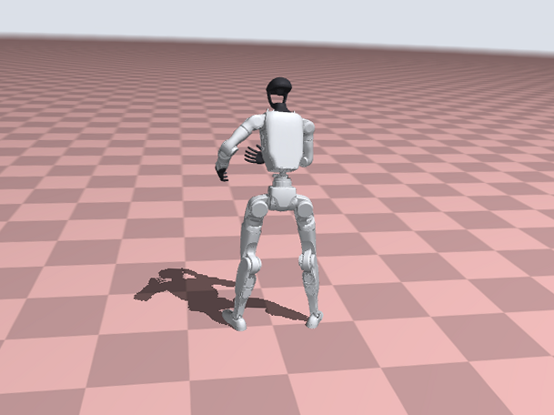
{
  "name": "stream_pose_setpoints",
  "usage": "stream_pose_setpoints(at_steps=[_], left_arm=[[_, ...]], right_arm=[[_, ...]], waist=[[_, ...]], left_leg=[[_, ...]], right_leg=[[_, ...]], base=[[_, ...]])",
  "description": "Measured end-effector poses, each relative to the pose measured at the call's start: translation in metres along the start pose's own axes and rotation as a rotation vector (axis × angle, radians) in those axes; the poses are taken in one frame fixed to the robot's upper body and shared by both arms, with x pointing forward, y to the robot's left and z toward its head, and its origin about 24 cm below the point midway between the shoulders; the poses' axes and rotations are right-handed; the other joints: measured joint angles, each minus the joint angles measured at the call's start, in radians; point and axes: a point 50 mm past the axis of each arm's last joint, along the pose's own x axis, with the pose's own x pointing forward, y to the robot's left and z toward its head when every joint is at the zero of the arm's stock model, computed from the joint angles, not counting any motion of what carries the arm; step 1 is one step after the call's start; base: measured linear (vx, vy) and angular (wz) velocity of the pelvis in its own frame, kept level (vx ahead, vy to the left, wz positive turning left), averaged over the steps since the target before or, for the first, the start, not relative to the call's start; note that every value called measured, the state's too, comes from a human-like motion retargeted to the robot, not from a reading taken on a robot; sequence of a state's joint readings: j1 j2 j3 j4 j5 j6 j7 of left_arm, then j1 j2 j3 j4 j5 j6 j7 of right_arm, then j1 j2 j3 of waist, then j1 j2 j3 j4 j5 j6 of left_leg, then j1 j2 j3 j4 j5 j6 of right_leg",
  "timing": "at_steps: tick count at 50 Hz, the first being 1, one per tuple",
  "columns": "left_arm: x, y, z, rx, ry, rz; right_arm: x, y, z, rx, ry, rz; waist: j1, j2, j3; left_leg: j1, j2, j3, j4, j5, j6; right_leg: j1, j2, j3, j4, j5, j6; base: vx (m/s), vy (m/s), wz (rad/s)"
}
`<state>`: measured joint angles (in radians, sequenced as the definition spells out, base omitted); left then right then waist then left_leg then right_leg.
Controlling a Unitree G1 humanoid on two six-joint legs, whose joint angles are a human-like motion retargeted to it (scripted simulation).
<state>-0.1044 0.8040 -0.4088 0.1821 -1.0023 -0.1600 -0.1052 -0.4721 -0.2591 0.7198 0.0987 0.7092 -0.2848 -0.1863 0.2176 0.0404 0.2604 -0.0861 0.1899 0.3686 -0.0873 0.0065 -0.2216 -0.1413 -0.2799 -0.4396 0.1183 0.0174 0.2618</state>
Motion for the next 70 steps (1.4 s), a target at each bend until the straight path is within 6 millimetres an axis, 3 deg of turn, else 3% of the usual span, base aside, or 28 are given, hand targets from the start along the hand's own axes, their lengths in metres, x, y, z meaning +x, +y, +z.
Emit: stream_pose_setpoints(at_steps=[3, 5, 8, 10, 12, 17, 22, 26, 30, 33, 36, 39, 43, 46, 47, 48, 49, 50, 52, 54, 56, 58, 60, 62, 66, 67, 68, 70], left_arm=[[0.017, -0.036, -0.023, -0.09, 0.025, -0.055], [0.033, -0.068, -0.028, -0.124, 0.019, -0.143], [0.061, -0.121, -0.021, -0.225, 0.006, -0.246], [0.078, -0.16, -0.006, -0.272, -0.014, -0.345], [0.089, -0.197, 0.015, -0.299, -0.046, -0.446], [0.097, -0.277, 0.083, -0.282, -0.185, -0.689], [0.082, -0.329, 0.146, -0.224, -0.341, -0.873], [0.069, -0.348, 0.176, -0.209, -0.425, -0.962], [0.064, -0.352, 0.188, -0.222, -0.454, -0.997], [0.069, -0.345, 0.182, -0.229, -0.44, -0.972], [0.082, -0.329, 0.164, -0.223, -0.396, -0.899], [0.098, -0.303, 0.131, -0.21, -0.32, -0.776], [0.111, -0.251, 0.075, -0.244, -0.191, -0.576], [0.106, -0.206, 0.031, -0.297, -0.091, -0.444], [0.101, -0.19, 0.017, -0.309, -0.062, -0.403], [0.094, -0.175, 0.005, -0.312, -0.04, -0.361], [0.087, -0.159, -0.005, -0.313, -0.016, -0.331], [0.079, -0.143, -0.014, -0.311, 0.009, -0.307], [0.061, -0.112, -0.026, -0.266, 0.044, -0.245], [0.045, -0.08, -0.023, -0.208, 0.028, -0.177], [0.032, -0.052, -0.014, -0.138, 0.017, -0.133], [0.022, -0.028, 0.004, -0.07, -0.021, -0.091], [0.015, -0.01, 0.029, -0.015, -0.071, -0.059], [0.011, 0.002, 0.058, 0.005, -0.14, -0.024], [0.003, 0.012, 0.112, 0.094, -0.251, -0.033], [0.001, 0.013, 0.123, 0.116, -0.269, -0.042], [-0.001, 0.013, 0.134, 0.138, -0.281, -0.056], [-0.005, 0.015, 0.15, 0.187, -0.301, -0.07]], right_arm=[[-0.013, -0.028, 0.006, -0.367, 0.004, -0.106], [-0.016, -0.059, 0.02, -0.794, 0.004, -0.055], [-0.02, -0.089, 0.055, -0.412, -0.078, -0.282], [-0.021, -0.11, 0.084, -0.06, -0.181, -0.355], [-0.021, -0.123, 0.114, 0.086, -0.303, -0.364], [-0.016, -0.129, 0.203, 0.0, -0.602, -0.332], [-0.016, -0.112, 0.273, -0.122, -0.821, -0.257], [-0.015, -0.101, 0.305, -0.239, -0.887, -0.229], [-0.011, -0.098, 0.311, -0.328, -0.875, -0.241], [-0.006, -0.105, 0.298, -0.345, -0.826, -0.279], [-0.002, -0.118, 0.269, -0.295, -0.752, -0.338], [0.0, -0.131, 0.224, -0.192, -0.647, -0.41], [-0.003, -0.135, 0.15, -0.009, -0.49, -0.484], [-0.008, -0.123, 0.094, 0.093, -0.34, -0.49], [-0.009, -0.116, 0.077, 0.06, -0.278, -0.485], [-0.009, -0.107, 0.063, -0.101, -0.201, -0.477], [-0.011, -0.1, 0.048, -0.02, -0.164, -0.459], [-0.015, -0.092, 0.034, 0.183, -0.152, -0.44], [-0.014, -0.07, 0.009, -0.182, 0.044, -0.31], [-0.014, -0.053, 0.007, -0.31, -0.007, -0.293], [-0.01, -0.034, 0.001, -0.483, 0.025, -0.142], [-0.004, -0.02, 0.005, -0.717, -0.023, -0.051], [0.005, -0.006, 0.014, -0.791, -0.099, -0.012], [0.012, 0.016, 0.032, -0.273, -0.18, -0.105], [0.034, 0.043, 0.063, -0.258, -0.308, -0.014], [0.038, 0.05, 0.069, -0.189, -0.316, 0.022], [0.041, 0.054, 0.074, 0.03, -0.297, 0.086], [0.047, 0.063, 0.087, 0.13, -0.334, 0.15]], waist=[[-0.07, -0.01, -0.009], [-0.119, -0.011, -0.011], [-0.195, -0.017, -0.006], [-0.24, -0.025, -0.001], [-0.278, -0.038, -0.006], [-0.328, -0.064, -0.024], [-0.326, -0.081, -0.04], [-0.311, -0.089, -0.043], [-0.305, -0.091, -0.037], [-0.308, -0.09, -0.026], [-0.313, -0.09, -0.013], [-0.315, -0.092, -0.001], [-0.294, -0.084, 0.011], [-0.263, -0.071, 0.012], [-0.249, -0.066, 0.011], [-0.233, -0.06, 0.008], [-0.217, -0.054, 0.006], [-0.201, -0.048, 0.004], [-0.158, -0.034, -0.006], [-0.11, -0.018, -0.013], [-0.061, -0.003, -0.022], [-0.012, 0.012, -0.026], [0.03, 0.026, -0.026], [0.071, 0.047, -0.029], [0.127, 0.081, -0.04], [0.136, 0.089, -0.043], [0.141, 0.097, -0.044], [0.151, 0.111, -0.05]], left_leg=[[0.014, 0.048, 0.051, 0.0, 0.012, -0.012], [0.028, 0.073, 0.078, 0.0, 0.022, -0.007], [0.062, 0.1, 0.112, 0.0, 0.037, 0.005], [0.087, 0.111, 0.133, 0.001, 0.048, 0.02], [0.108, 0.118, 0.153, 0.005, 0.061, 0.037], [0.14, 0.143, 0.193, 0.055, 0.081, 0.071], [0.149, 0.174, 0.199, 0.128, 0.099, 0.093], [0.143, 0.193, 0.182, 0.185, 0.101, 0.104], [0.135, 0.198, 0.162, 0.224, 0.083, 0.108], [0.132, 0.189, 0.151, 0.229, 0.054, 0.108], [0.132, 0.17, 0.147, 0.208, 0.019, 0.105], [0.13, 0.148, 0.148, 0.164, -0.011, 0.099], [0.113, 0.125, 0.144, 0.091, -0.033, 0.08], [0.088, 0.106, 0.122, 0.045, -0.035, 0.06], [0.079, 0.097, 0.11, 0.033, -0.034, 0.053], [0.07, 0.088, 0.098, 0.022, -0.032, 0.046], [0.063, 0.076, 0.082, 0.013, -0.03, 0.041], [0.057, 0.063, 0.066, 0.004, -0.028, 0.035], [0.044, 0.037, 0.032, 0.0, -0.028, 0.028], [0.038, 0.014, -0.002, 0.0, -0.029, 0.021], [0.037, -0.01, -0.037, 0.0, -0.03, 0.023], [0.042, -0.034, -0.071, 0.002, -0.032, 0.029], [0.051, -0.06, -0.107, 0.008, -0.037, 0.04], [0.05, -0.064, -0.137, 0.023, -0.042, 0.039], [0.043, -0.07, -0.187, 0.047, -0.047, 0.04], [0.042, -0.07, -0.197, 0.049, -0.046, 0.039], [0.041, -0.07, -0.207, 0.05, -0.044, 0.038], [0.041, -0.068, -0.222, 0.047, -0.039, 0.031]], right_leg=[[-0.017, 0.057, 0.038, -0.021, 0.001, 0.0], [-0.02, 0.087, 0.06, -0.027, 0.001, 0.0], [-0.01, 0.119, 0.084, -0.025, -0.005, 0.0], [-0.002, 0.131, 0.1, -0.014, -0.011, 0.0], [-0.001, 0.14, 0.119, 0.003, -0.016, 0.0], [-0.007, 0.163, 0.177, 0.043, -0.023, 0.0], [-0.005, 0.196, 0.232, 0.044, -0.008, 0.0], [0.009, 0.216, 0.262, 0.018, 0.01, 0.0], [0.024, 0.218, 0.275, -0.009, 0.024, 0.0], [0.029, 0.206, 0.275, -0.02, 0.027, 0.0], [0.025, 0.185, 0.265, -0.02, 0.024, 0.0], [0.01, 0.164, 0.243, -0.012, 0.021, 0.0], [-0.013, 0.146, 0.198, -0.015, 0.028, 0.0], [-0.019, 0.129, 0.155, -0.031, 0.043, 0.0], [-0.019, 0.121, 0.14, -0.038, 0.048, 0.0], [-0.017, 0.111, 0.125, -0.044, 0.054, 0.0], [-0.011, 0.098, 0.109, -0.05, 0.062, 0.0], [-0.003, 0.084, 0.092, -0.056, 0.069, 0.0], [0.009, 0.054, 0.065, -0.056, 0.084, 0.0], [0.027, 0.026, 0.039, -0.05, 0.102, 0.0], [0.044, -0.005, 0.018, -0.031, 0.119, 0.0], [0.06, -0.037, 0.004, -0.002, 0.134, 0.0], [0.078, -0.072, -0.004, 0.036, 0.144, 0.0], [0.087, -0.083, -0.008, 0.069, 0.154, -0.017], [0.089, -0.098, -0.002, 0.128, 0.171, -0.049], [0.09, -0.099, 0.0, 0.138, 0.174, -0.055], [0.091, -0.099, 0.002, 0.146, 0.177, -0.062], [0.092, -0.096, 0.005, 0.156, 0.183, -0.07]], base=[[-0.04, -0.34, -0.93], [0.0, -0.31, -0.73], [0.03, -0.26, -0.56], [0.05, -0.21, -0.49], [0.06, -0.18, -0.54], [0.06, -0.16, -0.67], [0.04, -0.14, -0.73], [0.0, -0.08, -0.54], [-0.03, 0.03, -0.21], [-0.05, 0.14, 0.09], [-0.07, 0.21, 0.33], [-0.09, 0.23, 0.53], [-0.1, 0.22, 0.66], [-0.08, 0.25, 0.8], [-0.05, 0.29, 0.88], [-0.04, 0.31, 0.93], [-0.02, 0.33, 0.99], [0.0, 0.35, 1.02], [0.02, 0.35, 1.0], [0.05, 0.34, 0.99], [0.07, 0.33, 0.98], [0.08, 0.31, 0.96], [0.08, 0.27, 0.94], [0.06, 0.18, 0.79], [0.03, 0.11, 0.63], [0.01, 0.07, 0.54], [0.01, 0.05, 0.5], [0.0, 0.03, 0.39]])
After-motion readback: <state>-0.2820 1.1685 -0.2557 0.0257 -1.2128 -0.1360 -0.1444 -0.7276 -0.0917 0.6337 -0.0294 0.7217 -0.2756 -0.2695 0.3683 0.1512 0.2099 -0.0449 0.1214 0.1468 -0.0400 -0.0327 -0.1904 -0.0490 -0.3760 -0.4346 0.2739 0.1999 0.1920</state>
